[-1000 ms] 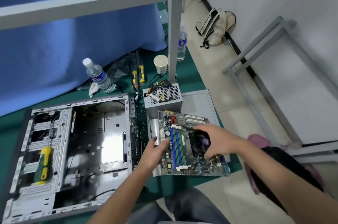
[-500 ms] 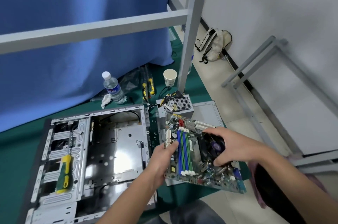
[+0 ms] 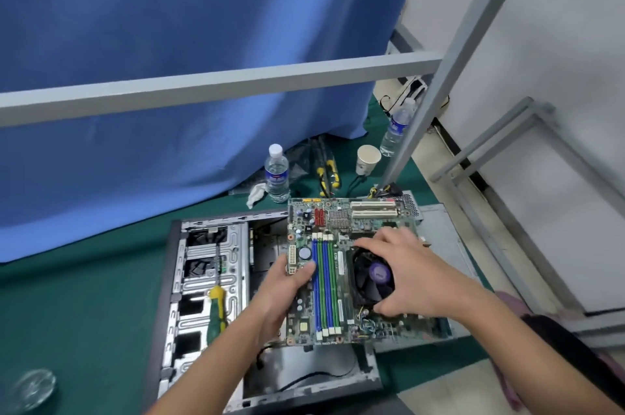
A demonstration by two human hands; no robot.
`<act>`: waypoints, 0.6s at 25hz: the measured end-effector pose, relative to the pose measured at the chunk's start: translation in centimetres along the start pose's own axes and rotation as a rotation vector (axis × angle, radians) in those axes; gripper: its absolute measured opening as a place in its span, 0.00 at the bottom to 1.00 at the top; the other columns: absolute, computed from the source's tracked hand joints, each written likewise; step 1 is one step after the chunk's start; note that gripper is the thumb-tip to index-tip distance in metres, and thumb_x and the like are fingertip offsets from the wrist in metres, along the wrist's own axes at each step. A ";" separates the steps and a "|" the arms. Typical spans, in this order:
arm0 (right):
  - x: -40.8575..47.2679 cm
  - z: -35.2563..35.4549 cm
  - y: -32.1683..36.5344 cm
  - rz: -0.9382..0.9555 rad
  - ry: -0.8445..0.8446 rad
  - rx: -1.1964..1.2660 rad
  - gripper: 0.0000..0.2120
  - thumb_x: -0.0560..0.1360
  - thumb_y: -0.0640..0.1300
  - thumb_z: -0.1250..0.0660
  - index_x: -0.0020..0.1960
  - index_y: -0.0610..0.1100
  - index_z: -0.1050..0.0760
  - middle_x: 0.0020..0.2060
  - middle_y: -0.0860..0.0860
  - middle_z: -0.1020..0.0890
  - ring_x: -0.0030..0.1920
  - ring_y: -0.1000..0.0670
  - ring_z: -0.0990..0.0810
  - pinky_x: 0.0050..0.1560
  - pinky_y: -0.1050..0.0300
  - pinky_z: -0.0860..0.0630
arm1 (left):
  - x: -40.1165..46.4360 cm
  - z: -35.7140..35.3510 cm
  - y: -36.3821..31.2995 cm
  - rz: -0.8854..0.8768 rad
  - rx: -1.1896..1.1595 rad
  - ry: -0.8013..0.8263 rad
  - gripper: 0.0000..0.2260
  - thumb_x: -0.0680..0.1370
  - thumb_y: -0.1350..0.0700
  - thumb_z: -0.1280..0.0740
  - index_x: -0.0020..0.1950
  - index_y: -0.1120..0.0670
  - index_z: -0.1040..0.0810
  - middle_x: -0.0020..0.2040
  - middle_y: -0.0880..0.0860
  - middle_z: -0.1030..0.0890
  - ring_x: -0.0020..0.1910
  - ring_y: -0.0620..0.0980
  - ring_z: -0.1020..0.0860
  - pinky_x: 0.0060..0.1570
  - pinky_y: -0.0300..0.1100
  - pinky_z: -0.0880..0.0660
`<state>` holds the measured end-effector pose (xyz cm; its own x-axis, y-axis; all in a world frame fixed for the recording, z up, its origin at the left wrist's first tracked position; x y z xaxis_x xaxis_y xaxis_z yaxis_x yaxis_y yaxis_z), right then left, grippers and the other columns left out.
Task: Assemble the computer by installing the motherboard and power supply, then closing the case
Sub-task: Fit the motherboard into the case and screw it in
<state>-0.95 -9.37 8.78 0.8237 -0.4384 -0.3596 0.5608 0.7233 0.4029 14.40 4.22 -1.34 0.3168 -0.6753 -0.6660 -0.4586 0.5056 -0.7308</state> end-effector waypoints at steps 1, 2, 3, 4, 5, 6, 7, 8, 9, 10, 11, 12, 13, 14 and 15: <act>0.2 -0.1 0.8 0.010 -0.010 0.033 0.47 0.60 0.56 0.25 0.75 0.62 0.43 0.55 0.62 0.37 0.58 0.57 0.41 0.58 0.57 0.33 | -0.2 0.7 0.0 -0.035 0.004 -0.028 0.26 0.79 0.49 0.31 0.74 0.52 0.34 0.54 0.54 0.16 0.44 0.48 0.19 0.46 0.45 0.24; 0.3 0.0 1.4 0.021 -0.027 0.085 0.46 0.60 0.56 0.25 0.74 0.64 0.42 0.55 0.64 0.37 0.59 0.59 0.41 0.59 0.57 0.32 | -0.4 1.4 -0.2 -0.067 0.010 -0.057 0.22 0.79 0.49 0.32 0.72 0.52 0.31 0.47 0.51 0.15 0.38 0.46 0.20 0.38 0.42 0.24; 0.5 0.1 1.7 0.023 -0.048 0.144 0.45 0.59 0.57 0.25 0.72 0.65 0.41 0.55 0.67 0.37 0.60 0.61 0.40 0.59 0.58 0.32 | -0.6 2.1 -0.5 -0.101 0.018 -0.074 0.19 0.79 0.48 0.32 0.67 0.52 0.27 0.40 0.48 0.16 0.32 0.44 0.22 0.31 0.40 0.26; 0.7 0.2 2.0 0.017 -0.063 0.195 0.45 0.58 0.58 0.25 0.71 0.65 0.40 0.54 0.69 0.36 0.61 0.64 0.40 0.59 0.59 0.33 | -0.8 2.7 -1.0 -0.120 0.027 -0.086 0.16 0.79 0.48 0.32 0.63 0.52 0.25 0.33 0.45 0.18 0.28 0.43 0.23 0.27 0.39 0.28; 1.0 0.2 2.3 0.008 -0.062 0.232 0.45 0.58 0.58 0.24 0.72 0.65 0.39 0.55 0.70 0.36 0.63 0.65 0.40 0.59 0.60 0.33 | -0.7 3.3 -1.2 -0.129 0.038 -0.095 0.14 0.78 0.47 0.32 0.60 0.52 0.24 0.30 0.44 0.20 0.25 0.42 0.25 0.25 0.38 0.29; 1.3 -0.1 2.7 -0.001 -0.052 0.255 0.45 0.57 0.58 0.24 0.72 0.64 0.38 0.56 0.70 0.35 0.63 0.65 0.39 0.60 0.60 0.33 | -1.0 3.9 -1.5 -0.129 0.057 -0.116 0.12 0.79 0.48 0.32 0.58 0.51 0.24 0.29 0.43 0.21 0.24 0.41 0.25 0.25 0.37 0.30; 1.7 -0.4 3.1 -0.009 -0.044 0.275 0.46 0.57 0.58 0.23 0.72 0.63 0.37 0.57 0.69 0.34 0.63 0.64 0.38 0.62 0.61 0.33 | -1.1 4.6 -1.6 -0.124 0.065 -0.131 0.08 0.79 0.49 0.31 0.55 0.49 0.25 0.30 0.43 0.20 0.24 0.41 0.25 0.24 0.36 0.30; 2.1 -0.7 3.4 -0.016 -0.041 0.300 0.46 0.57 0.58 0.22 0.72 0.63 0.36 0.59 0.67 0.33 0.64 0.63 0.36 0.63 0.61 0.33 | -1.5 5.3 -1.8 -0.100 0.068 -0.142 0.05 0.79 0.50 0.31 0.52 0.47 0.26 0.32 0.45 0.20 0.25 0.42 0.25 0.24 0.37 0.30; 2.5 -0.9 3.7 -0.021 -0.043 0.340 0.45 0.57 0.57 0.22 0.71 0.62 0.34 0.61 0.67 0.31 0.64 0.64 0.34 0.63 0.63 0.33 | -1.8 5.9 -2.1 -0.065 0.054 -0.136 0.06 0.80 0.52 0.31 0.49 0.45 0.28 0.34 0.48 0.20 0.26 0.44 0.26 0.25 0.38 0.30; 3.0 -0.9 4.0 -0.027 -0.046 0.403 0.44 0.56 0.56 0.20 0.70 0.62 0.31 0.62 0.67 0.29 0.63 0.66 0.31 0.61 0.67 0.32 | -2.3 6.6 -2.6 -0.014 0.032 -0.117 0.08 0.79 0.54 0.31 0.48 0.45 0.29 0.34 0.50 0.20 0.28 0.45 0.26 0.27 0.40 0.29; 3.5 -0.8 4.1 -0.038 -0.052 0.493 0.42 0.56 0.54 0.19 0.68 0.62 0.28 0.62 0.66 0.27 0.61 0.67 0.27 0.58 0.71 0.30 | -2.5 7.3 -3.0 0.033 -0.015 -0.078 0.07 0.79 0.55 0.30 0.49 0.47 0.28 0.34 0.52 0.19 0.29 0.47 0.25 0.29 0.41 0.28; 3.8 -0.6 4.1 -0.056 -0.068 0.598 0.39 0.56 0.52 0.18 0.66 0.61 0.26 0.61 0.64 0.23 0.58 0.66 0.24 0.56 0.72 0.29 | -3.0 7.7 -3.7 0.078 -0.070 -0.036 0.07 0.77 0.56 0.29 0.51 0.50 0.26 0.33 0.53 0.18 0.29 0.48 0.24 0.31 0.43 0.26; 4.1 -0.5 4.0 -0.074 -0.091 0.702 0.38 0.55 0.52 0.18 0.64 0.59 0.24 0.60 0.60 0.20 0.57 0.64 0.21 0.56 0.69 0.27 | -3.3 8.0 -4.2 0.115 -0.150 0.015 0.08 0.76 0.56 0.28 0.52 0.53 0.24 0.34 0.54 0.16 0.29 0.49 0.21 0.32 0.43 0.23; 4.3 -0.3 3.9 -0.087 -0.121 0.789 0.37 0.55 0.53 0.18 0.63 0.57 0.22 0.59 0.58 0.18 0.57 0.60 0.20 0.59 0.65 0.26 | -3.7 8.1 -4.7 0.144 -0.239 0.061 0.11 0.75 0.56 0.28 0.54 0.57 0.23 0.34 0.55 0.16 0.29 0.51 0.19 0.32 0.43 0.21; 4.3 -0.3 3.9 -0.088 -0.152 0.846 0.37 0.54 0.53 0.18 0.63 0.55 0.22 0.58 0.57 0.17 0.58 0.58 0.19 0.62 0.60 0.27 | -3.8 8.1 -5.0 0.152 -0.304 0.103 0.13 0.74 0.57 0.27 0.55 0.61 0.24 0.36 0.56 0.15 0.30 0.52 0.18 0.32 0.44 0.20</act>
<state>4.75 -8.24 8.56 0.7426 -0.5844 -0.3272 0.4474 0.0692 0.8917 22.24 8.63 3.60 0.1475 -0.6634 -0.7336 -0.7251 0.4318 -0.5364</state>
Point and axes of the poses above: each hand's wrist, its own x-axis towards the middle knuckle, its own z-axis out of the back of the hand, y = z × x, the point moved 5 cm from there along x, towards the middle knuckle
